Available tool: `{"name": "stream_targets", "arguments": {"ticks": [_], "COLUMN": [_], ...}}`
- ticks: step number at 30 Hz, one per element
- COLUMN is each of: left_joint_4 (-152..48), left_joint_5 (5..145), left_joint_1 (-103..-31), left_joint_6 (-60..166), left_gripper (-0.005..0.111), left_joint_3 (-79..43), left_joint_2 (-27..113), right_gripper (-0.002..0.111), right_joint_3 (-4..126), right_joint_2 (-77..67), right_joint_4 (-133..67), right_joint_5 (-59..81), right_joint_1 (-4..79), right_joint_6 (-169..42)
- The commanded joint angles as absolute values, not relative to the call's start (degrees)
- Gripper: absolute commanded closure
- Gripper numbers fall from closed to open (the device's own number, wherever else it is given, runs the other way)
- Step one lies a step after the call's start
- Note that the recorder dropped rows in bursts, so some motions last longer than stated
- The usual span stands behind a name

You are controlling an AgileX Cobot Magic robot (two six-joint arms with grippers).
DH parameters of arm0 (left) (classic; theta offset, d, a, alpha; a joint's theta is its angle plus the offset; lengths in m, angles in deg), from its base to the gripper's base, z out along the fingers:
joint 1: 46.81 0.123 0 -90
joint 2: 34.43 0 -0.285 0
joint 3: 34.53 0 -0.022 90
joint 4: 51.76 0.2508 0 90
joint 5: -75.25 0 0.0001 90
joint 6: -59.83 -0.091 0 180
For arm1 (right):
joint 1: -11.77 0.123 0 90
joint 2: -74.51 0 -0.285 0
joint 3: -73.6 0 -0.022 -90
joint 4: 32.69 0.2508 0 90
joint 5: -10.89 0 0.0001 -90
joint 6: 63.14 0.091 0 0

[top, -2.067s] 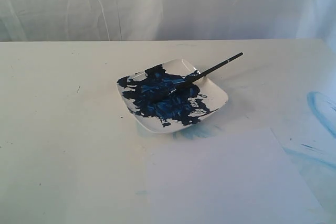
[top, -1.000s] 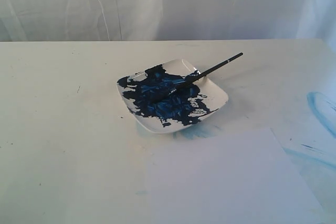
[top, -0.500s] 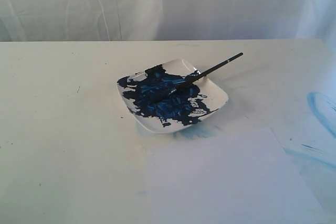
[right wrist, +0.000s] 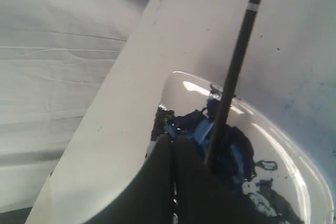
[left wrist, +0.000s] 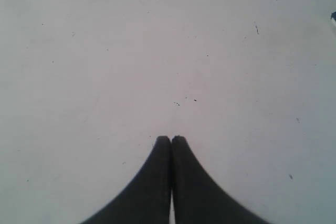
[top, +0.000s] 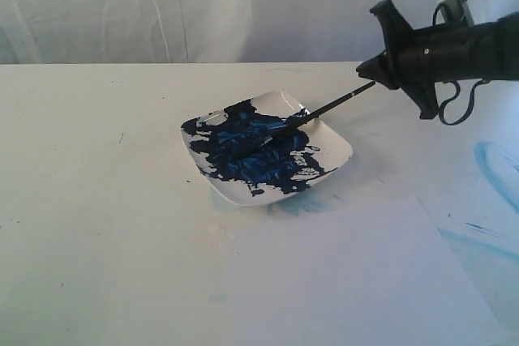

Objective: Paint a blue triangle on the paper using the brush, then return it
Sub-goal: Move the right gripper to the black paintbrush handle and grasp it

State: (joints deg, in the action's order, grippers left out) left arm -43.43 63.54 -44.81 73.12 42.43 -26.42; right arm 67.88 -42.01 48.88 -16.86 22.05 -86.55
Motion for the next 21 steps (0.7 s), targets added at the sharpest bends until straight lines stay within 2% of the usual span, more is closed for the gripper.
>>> {"name": "stream_targets", "arguments": {"ticks": [1, 3, 6, 8, 9, 11, 13, 21], "left_joint_4": [-43.59, -43.59, -43.59, -43.59, -43.59, -43.59, -43.59, -43.59], "left_joint_5": [63.65, 63.65, 63.65, 63.65, 63.65, 63.65, 63.65, 63.65], "left_joint_1": [-44.54, -44.54, -44.54, -44.54, -44.54, -44.54, -44.54, -44.54], "left_joint_6": [73.53, 73.53, 73.53, 73.53, 73.53, 73.53, 73.53, 73.53], "left_gripper": [0.107, 0.107, 0.107, 0.107, 0.107, 0.107, 0.107, 0.107], "left_joint_3": [42.68, 42.68, 42.68, 42.68, 42.68, 42.68, 42.68, 42.68], "left_joint_2": [-26.65, -26.65, -26.65, -26.65, -26.65, -26.65, -26.65, -26.65], "right_gripper": [0.108, 0.105, 0.095, 0.085, 0.075, 0.063, 0.059, 0.059], "right_joint_3": [69.9, 71.44, 73.81, 75.36, 76.62, 78.33, 80.11, 85.17], "right_joint_2": [-46.43, -48.18, -50.72, -52.36, -53.91, -55.95, -58.1, -63.36], "right_joint_4": [49.94, 50.19, 50.19, 50.19, 50.41, 51.48, 51.49, 52.29], "right_joint_5": [-15.62, -16.04, -16.33, -16.83, -17.56, -18.45, -19.24, -18.29], "right_joint_1": [22.06, 22.06, 22.06, 22.06, 22.06, 22.06, 22.19, 24.43], "right_joint_6": [-87.48, -89.0, -89.0, -89.0, -88.77, -88.77, -88.77, -88.45]}}
